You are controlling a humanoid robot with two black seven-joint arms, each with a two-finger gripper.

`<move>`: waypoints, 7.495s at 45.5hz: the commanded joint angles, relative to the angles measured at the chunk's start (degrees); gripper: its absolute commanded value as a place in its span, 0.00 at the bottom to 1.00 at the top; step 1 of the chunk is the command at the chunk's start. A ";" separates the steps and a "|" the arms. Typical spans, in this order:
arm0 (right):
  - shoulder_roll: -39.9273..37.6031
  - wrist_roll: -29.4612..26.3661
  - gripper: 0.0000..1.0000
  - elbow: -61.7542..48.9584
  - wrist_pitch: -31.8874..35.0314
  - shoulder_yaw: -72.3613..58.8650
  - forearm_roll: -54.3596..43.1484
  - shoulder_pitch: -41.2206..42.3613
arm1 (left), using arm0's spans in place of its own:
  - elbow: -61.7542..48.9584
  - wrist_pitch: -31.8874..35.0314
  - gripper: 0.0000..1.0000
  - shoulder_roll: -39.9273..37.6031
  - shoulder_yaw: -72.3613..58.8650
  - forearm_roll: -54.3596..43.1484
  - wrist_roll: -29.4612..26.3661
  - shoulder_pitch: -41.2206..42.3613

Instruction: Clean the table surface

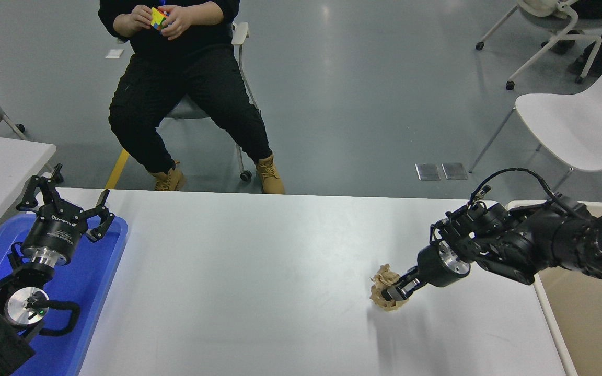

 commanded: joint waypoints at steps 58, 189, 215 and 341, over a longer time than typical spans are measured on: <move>-11.88 -9.66 0.00 -35.29 -1.20 32.10 49.97 -10.32 | 0.00 0.00 1.00 0.00 0.00 0.00 0.00 0.00; -12.32 -46.76 0.98 -36.79 -11.39 47.22 57.89 -38.80 | 0.00 0.00 1.00 0.00 0.00 0.00 -0.09 0.00; -24.71 -46.41 0.98 -26.34 -11.04 49.15 58.07 -12.88 | 0.00 0.00 1.00 0.00 0.00 0.00 -0.09 0.00; -3.97 -8.96 0.98 -6.82 -15.35 80.62 51.48 -33.96 | 0.00 0.00 1.00 0.00 0.00 0.00 -0.09 -0.09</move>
